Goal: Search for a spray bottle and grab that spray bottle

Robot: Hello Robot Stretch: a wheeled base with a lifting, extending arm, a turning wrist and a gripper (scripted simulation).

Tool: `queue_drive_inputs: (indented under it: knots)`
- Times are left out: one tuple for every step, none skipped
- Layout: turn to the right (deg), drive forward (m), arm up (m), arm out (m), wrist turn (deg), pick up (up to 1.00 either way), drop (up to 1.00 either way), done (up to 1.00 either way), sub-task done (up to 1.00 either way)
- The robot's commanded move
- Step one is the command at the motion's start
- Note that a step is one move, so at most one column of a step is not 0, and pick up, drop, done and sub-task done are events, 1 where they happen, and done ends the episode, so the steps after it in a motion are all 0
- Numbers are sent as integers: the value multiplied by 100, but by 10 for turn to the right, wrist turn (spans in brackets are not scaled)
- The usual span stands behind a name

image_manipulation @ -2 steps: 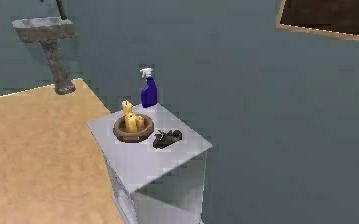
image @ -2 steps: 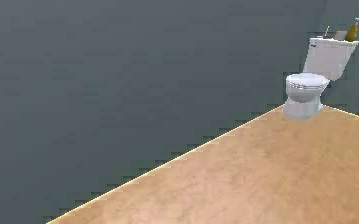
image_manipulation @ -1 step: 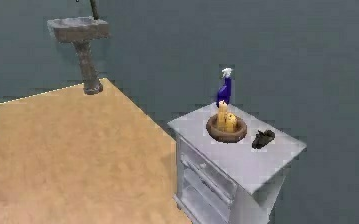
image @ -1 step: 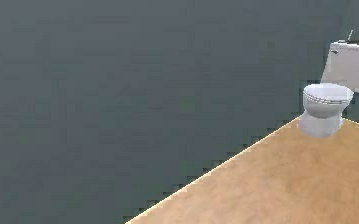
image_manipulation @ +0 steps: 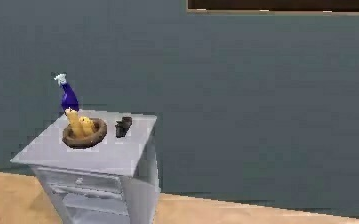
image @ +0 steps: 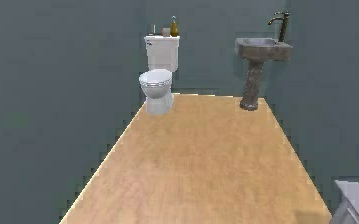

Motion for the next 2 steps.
queue_drive_inputs:
  knots:
    - [30, 0, 0, 0, 0, 0, 0, 0, 0]
    - [0, 80, 0, 0, 0, 0, 0, 0, 0]
